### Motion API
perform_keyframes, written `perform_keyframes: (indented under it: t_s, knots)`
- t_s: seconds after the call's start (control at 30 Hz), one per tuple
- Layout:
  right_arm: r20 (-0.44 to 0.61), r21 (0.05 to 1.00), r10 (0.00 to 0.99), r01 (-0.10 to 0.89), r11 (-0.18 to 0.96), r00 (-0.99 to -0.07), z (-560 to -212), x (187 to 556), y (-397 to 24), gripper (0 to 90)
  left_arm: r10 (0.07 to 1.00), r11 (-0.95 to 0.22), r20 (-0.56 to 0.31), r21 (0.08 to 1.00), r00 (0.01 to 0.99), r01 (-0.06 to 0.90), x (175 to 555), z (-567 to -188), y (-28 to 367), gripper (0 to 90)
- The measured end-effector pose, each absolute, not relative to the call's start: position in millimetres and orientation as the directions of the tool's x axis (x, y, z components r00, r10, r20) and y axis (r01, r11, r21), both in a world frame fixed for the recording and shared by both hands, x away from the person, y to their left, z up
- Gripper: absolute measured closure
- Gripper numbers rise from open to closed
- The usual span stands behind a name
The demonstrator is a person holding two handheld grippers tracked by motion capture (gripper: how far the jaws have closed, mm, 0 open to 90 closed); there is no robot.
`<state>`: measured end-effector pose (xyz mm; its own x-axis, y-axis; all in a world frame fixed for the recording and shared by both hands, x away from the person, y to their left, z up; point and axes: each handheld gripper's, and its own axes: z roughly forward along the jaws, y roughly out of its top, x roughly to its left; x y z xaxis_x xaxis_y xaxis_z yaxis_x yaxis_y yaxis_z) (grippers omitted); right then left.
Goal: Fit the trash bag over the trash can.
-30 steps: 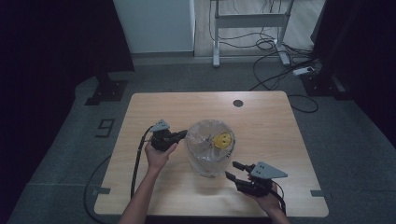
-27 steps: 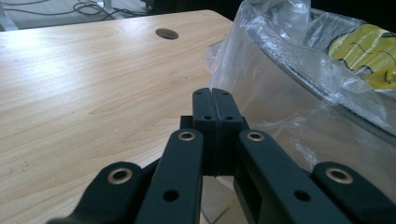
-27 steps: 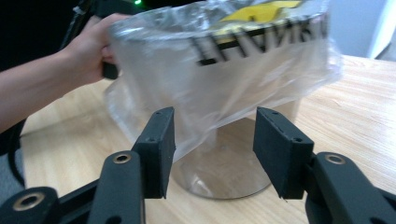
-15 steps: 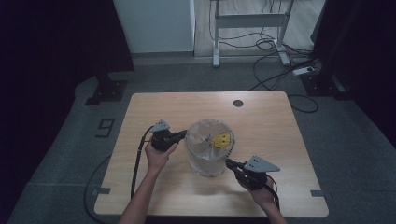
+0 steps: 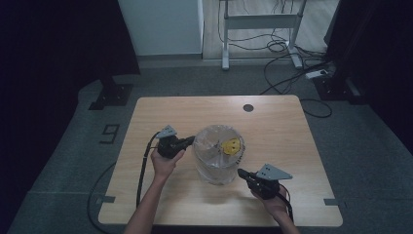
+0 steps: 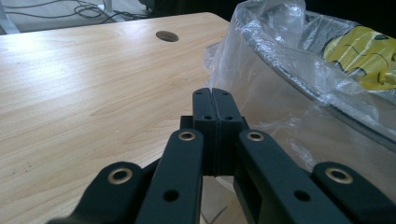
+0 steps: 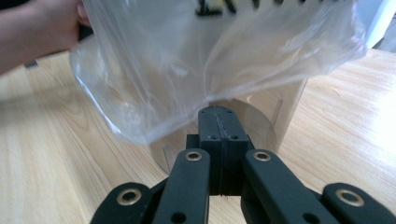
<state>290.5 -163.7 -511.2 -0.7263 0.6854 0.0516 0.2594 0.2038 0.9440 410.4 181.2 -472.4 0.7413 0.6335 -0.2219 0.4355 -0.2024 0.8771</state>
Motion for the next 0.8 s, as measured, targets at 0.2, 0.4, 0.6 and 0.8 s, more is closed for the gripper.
perform_keyframes:
  t_s: [0.2,0.4,0.6,0.8]
  knots:
    - [0.084,0.961,0.698,0.244,0.132,-0.711,-499.2,286.0,-169.3,63.0,0.634,-0.204,-0.220,0.877,0.741,0.435,409.8,-471.9,181.1,89.7]
    - [0.063,0.967,0.695,0.215,0.134,-0.716,-491.6,284.2,-163.9,57.6,0.632,-0.204,-0.223,0.876,0.742,0.438,410.4,-472.6,178.8,89.7]
    - [0.036,0.966,0.707,0.207,0.158,-0.706,-486.6,288.0,-157.6,71.4,0.632,-0.205,-0.223,0.876,0.743,0.437,410.4,-472.0,177.4,89.7]
    - [0.023,0.965,0.706,0.200,0.169,-0.708,-485.8,288.4,-157.0,87.4,0.631,-0.206,-0.222,0.876,0.744,0.436,410.6,-471.8,177.1,89.7]
